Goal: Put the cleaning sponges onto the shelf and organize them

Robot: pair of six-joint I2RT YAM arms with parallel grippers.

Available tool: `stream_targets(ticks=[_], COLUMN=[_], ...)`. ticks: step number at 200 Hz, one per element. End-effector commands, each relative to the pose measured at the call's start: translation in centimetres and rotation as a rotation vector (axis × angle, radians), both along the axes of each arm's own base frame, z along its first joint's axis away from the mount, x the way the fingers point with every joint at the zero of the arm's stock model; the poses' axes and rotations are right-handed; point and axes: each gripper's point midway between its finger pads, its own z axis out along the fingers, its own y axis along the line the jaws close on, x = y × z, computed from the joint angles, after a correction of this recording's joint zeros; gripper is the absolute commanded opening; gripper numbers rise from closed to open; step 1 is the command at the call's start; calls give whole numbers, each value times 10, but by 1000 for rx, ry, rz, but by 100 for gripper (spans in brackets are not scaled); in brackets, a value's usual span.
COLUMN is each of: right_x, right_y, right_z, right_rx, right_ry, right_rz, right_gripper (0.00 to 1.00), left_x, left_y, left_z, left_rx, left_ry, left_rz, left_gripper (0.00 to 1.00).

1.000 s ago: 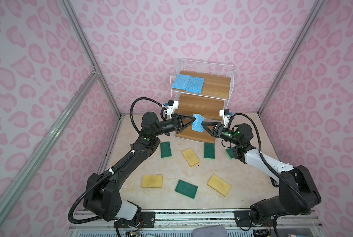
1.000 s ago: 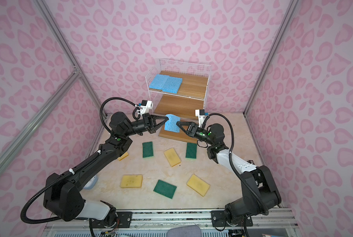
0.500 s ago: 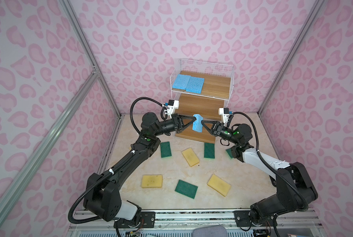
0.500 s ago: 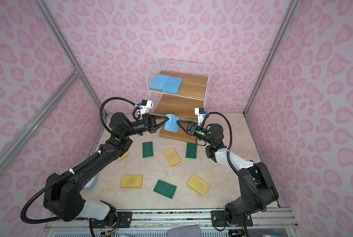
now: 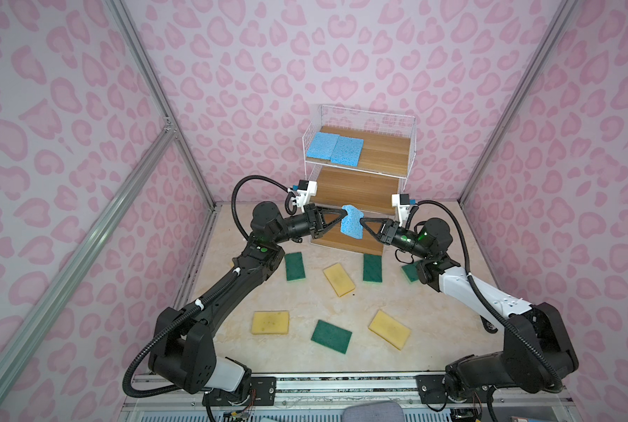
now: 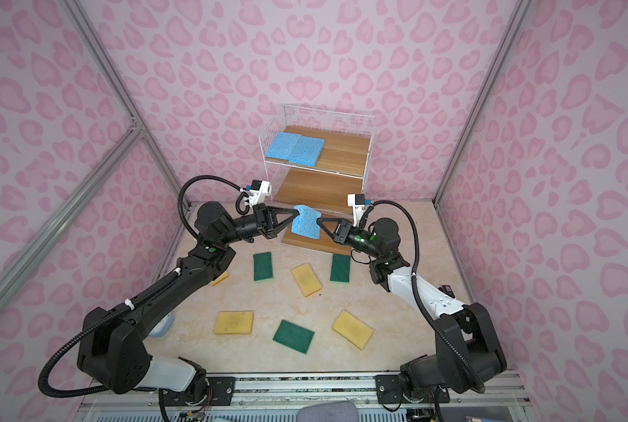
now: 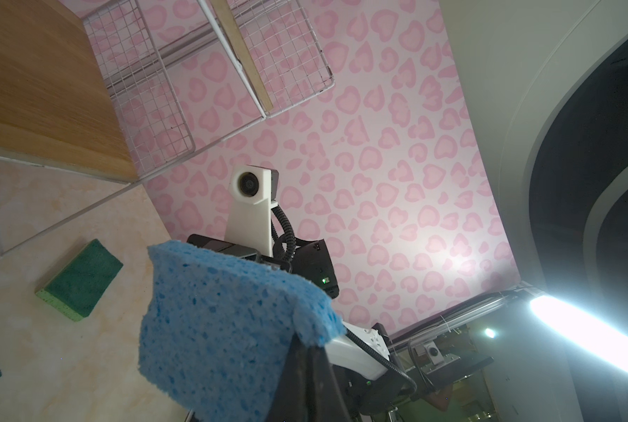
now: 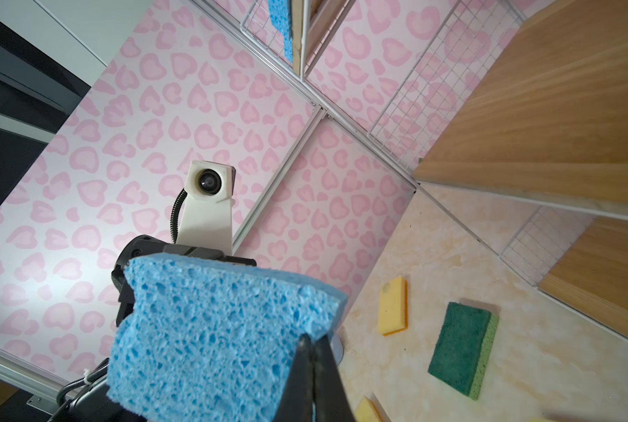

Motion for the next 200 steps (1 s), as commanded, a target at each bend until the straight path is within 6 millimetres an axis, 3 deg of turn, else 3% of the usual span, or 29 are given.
stream_targets(ticks=[1,34,64,92,114,154,172,200], right_x=[-1,-4,-9,-13,-14,-11,-9,-6], right_y=[-3,-8,-13,-16,-19,-26,-27,-26], right_z=[2,-12,-30,-46,-57,-77,-77,-77], right_rx=[-32,-121,-188,-244,-293,-390,-396,-403], right_ry=[-31,-13,14,42,67,125,129,139], right_rz=[-13,-44,-60,-65,-71,-97,-104,-105], right_gripper=[0,0,0,0,0,0,0,0], left_x=[-2,3,5,5,7,7,6,3], left_y=[3,12,16,23,32,41,45,47], left_z=[3,-22,-59,-85,-97,-108,-117,-128], left_rx=[1,52,111,160,214,330,369,415], left_ry=[-30,-9,29,32,17,-14,-1,5], left_rz=[-3,24,38,68,113,166,183,190], left_gripper=[4,17,51,64,64,42,44,57])
